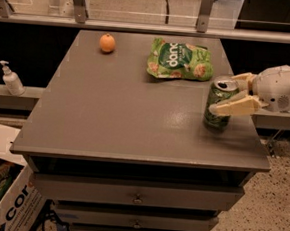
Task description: Knock green can over
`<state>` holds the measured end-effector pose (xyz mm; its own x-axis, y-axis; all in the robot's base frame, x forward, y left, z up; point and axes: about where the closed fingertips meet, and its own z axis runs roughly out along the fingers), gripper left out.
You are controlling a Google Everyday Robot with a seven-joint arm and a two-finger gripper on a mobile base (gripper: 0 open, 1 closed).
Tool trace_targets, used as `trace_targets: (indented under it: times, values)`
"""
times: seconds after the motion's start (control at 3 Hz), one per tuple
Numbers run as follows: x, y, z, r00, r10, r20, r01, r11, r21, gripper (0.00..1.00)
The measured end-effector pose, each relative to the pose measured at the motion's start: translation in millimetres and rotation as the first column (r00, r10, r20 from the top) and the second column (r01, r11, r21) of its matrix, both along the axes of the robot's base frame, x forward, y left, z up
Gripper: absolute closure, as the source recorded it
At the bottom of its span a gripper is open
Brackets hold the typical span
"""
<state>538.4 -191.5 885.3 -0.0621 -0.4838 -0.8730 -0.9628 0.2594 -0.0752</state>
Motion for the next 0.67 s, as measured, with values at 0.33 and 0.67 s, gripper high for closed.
trace_targets:
  times: [0.33,0.67]
  values:
    - [9,22,19,0.9976,0.059,0.036,-0.055,0.992,-0.112,0.88]
    - [13,63,27,0.9852,0.159,0.064,-0.131,0.94,-0.314,1.0]
